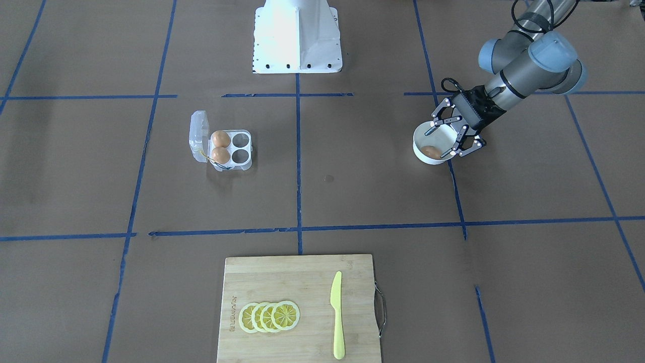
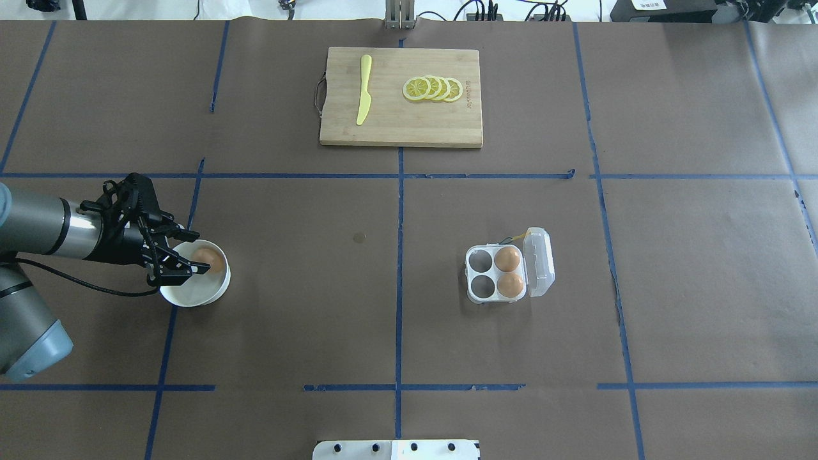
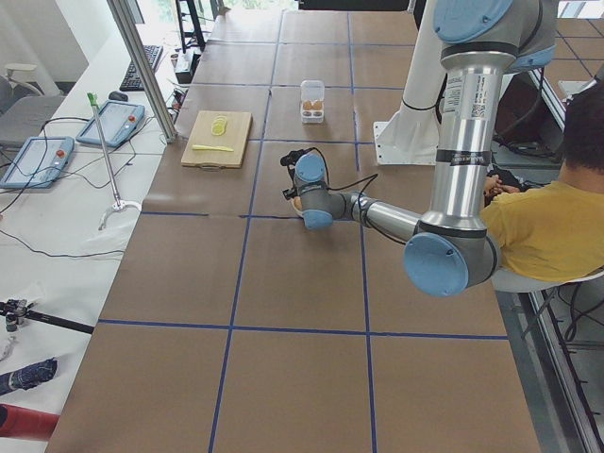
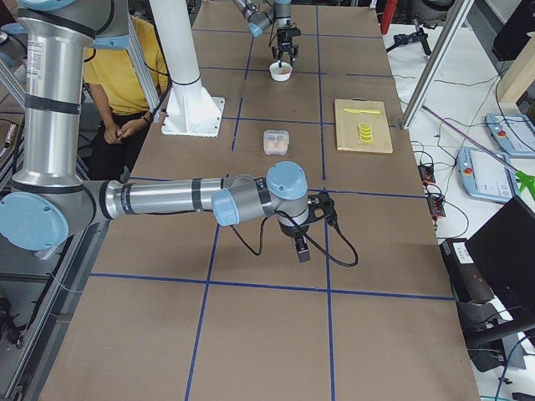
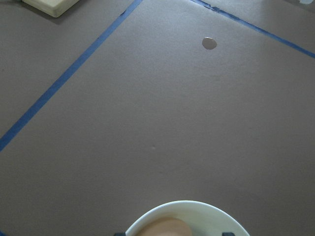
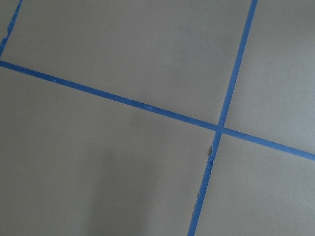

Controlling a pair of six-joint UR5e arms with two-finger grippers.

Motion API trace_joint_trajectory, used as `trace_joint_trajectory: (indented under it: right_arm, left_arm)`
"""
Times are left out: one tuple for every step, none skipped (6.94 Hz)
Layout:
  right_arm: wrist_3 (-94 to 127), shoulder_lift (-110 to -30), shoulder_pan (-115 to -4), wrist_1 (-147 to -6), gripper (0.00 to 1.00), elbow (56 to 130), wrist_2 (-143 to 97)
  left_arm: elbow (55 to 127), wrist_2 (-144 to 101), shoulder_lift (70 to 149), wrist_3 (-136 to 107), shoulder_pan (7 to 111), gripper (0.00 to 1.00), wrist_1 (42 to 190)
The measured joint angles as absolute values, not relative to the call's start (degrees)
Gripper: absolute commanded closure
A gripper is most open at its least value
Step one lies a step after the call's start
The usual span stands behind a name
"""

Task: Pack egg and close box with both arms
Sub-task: 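Move the left gripper over the white bowl and lower toward the egg, then close the left gripper on the brown egg in the bowl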

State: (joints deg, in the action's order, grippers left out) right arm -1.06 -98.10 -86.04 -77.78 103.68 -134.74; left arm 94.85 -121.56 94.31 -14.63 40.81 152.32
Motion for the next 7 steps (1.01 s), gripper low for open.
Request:
trace_joint_trajectory:
  right_arm:
    - [-1.1,-98.1,-86.0,-77.8,0.0,103.7,-134.7]
    - [-1.1,-98.1,-86.0,-77.8,0.0,103.7,-134.7]
    - [-1.1,-98.1,-86.0,-77.8,0.0,103.7,-134.7]
    - [-1.1,-98.1,-86.0,-77.8,0.0,103.7,-134.7]
    - [-1.1,-98.1,-86.0,-77.8,0.0,103.7,-134.7]
    - [-1.1,-98.1,-86.0,-77.8,0.0,103.7,-134.7]
    - [-1.1,-98.1,-86.0,-77.8,0.0,103.7,-134.7]
  left_arm:
    - [94.4,-121.3,94.6,-14.7,40.1,0.28,152.7]
    - [94.1,-121.1,94.7,-14.7,39.5,0.3,152.8]
    - [93.8,-121.0,94.7,-14.7,39.1,0.3,152.8]
    - [93.5,-120.8,94.7,-14.6,39.0,0.3,152.8]
    - [93.0,-120.6,94.7,-14.5,38.9,0.3,152.8]
    - [92.7,-120.5,94.7,-14.5,38.7,0.3,152.8]
    - [92.4,-120.2,94.7,-14.5,38.3,0.32,152.8]
